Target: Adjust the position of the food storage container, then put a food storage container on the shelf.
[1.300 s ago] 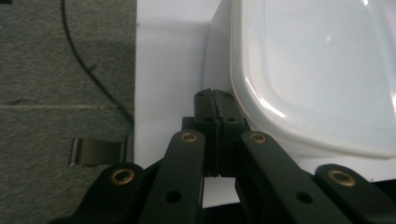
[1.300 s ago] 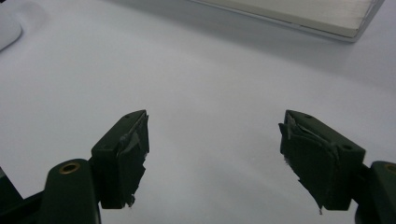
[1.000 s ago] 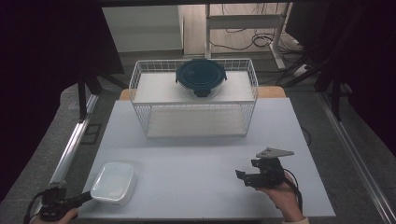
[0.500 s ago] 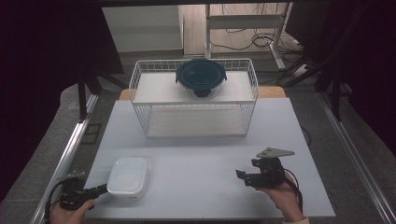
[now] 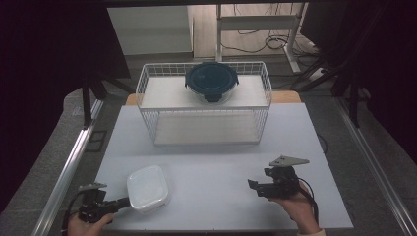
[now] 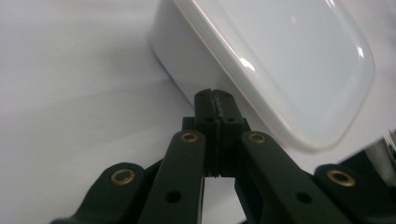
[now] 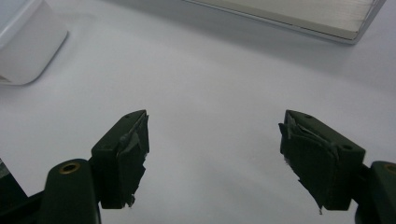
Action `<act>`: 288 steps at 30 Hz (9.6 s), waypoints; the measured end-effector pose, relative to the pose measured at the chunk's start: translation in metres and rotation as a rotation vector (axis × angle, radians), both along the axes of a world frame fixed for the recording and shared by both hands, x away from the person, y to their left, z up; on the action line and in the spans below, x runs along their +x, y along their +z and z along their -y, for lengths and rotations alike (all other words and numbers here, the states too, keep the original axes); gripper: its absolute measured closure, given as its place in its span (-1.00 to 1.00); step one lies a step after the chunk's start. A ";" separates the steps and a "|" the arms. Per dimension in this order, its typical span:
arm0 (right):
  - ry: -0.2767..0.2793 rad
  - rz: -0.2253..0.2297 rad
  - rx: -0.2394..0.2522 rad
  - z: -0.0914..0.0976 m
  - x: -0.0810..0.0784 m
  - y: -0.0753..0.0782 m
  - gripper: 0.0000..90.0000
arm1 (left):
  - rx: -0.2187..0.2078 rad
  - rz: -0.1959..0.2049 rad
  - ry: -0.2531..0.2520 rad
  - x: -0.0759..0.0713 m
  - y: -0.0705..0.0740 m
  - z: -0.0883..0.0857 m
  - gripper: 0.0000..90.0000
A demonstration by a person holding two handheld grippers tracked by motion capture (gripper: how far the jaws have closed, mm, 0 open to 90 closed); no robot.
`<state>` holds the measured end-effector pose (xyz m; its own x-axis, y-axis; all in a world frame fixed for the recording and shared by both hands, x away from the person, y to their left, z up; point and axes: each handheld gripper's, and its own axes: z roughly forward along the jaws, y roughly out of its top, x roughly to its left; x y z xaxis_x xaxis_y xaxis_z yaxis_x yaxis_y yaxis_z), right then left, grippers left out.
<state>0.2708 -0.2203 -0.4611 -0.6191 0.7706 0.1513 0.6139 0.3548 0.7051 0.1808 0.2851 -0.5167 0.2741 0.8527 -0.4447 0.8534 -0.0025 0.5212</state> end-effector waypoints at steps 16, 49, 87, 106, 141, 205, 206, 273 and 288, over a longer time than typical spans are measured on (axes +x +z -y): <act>0.000 -0.002 0.001 0.001 0.000 -0.001 -0.47 | -0.026 0.005 -0.163 0.014 0.003 0.066 1.00; -0.008 -0.006 0.000 0.005 0.002 -0.003 -0.47 | -0.030 0.162 -0.122 0.030 0.050 0.070 1.00; -0.014 -0.007 -0.006 0.005 0.003 -0.004 -0.47 | -0.017 0.007 -0.202 0.061 -0.002 0.093 1.00; -0.015 -0.004 -0.008 0.006 0.003 -0.003 -0.47 | -0.027 0.045 -0.203 0.068 0.011 0.098 1.00; -0.025 0.009 -0.012 0.007 0.003 -0.002 -0.47 | 0.021 0.041 -0.277 0.110 0.011 0.110 1.00; 0.014 0.031 0.100 0.009 0.002 0.011 -0.47 | -0.193 0.182 -0.108 0.063 0.044 0.102 -0.37; 0.014 0.029 0.102 0.010 0.001 0.012 -0.47 | -0.196 0.181 -0.108 0.064 0.043 0.102 -0.37; -0.083 -0.362 0.392 -0.027 0.012 -0.033 0.47 | -0.425 -0.103 -0.275 0.115 0.001 0.152 0.54; -0.055 -0.316 0.412 -0.020 0.005 -0.021 0.75 | -0.443 -0.045 -0.282 0.100 0.015 0.148 0.79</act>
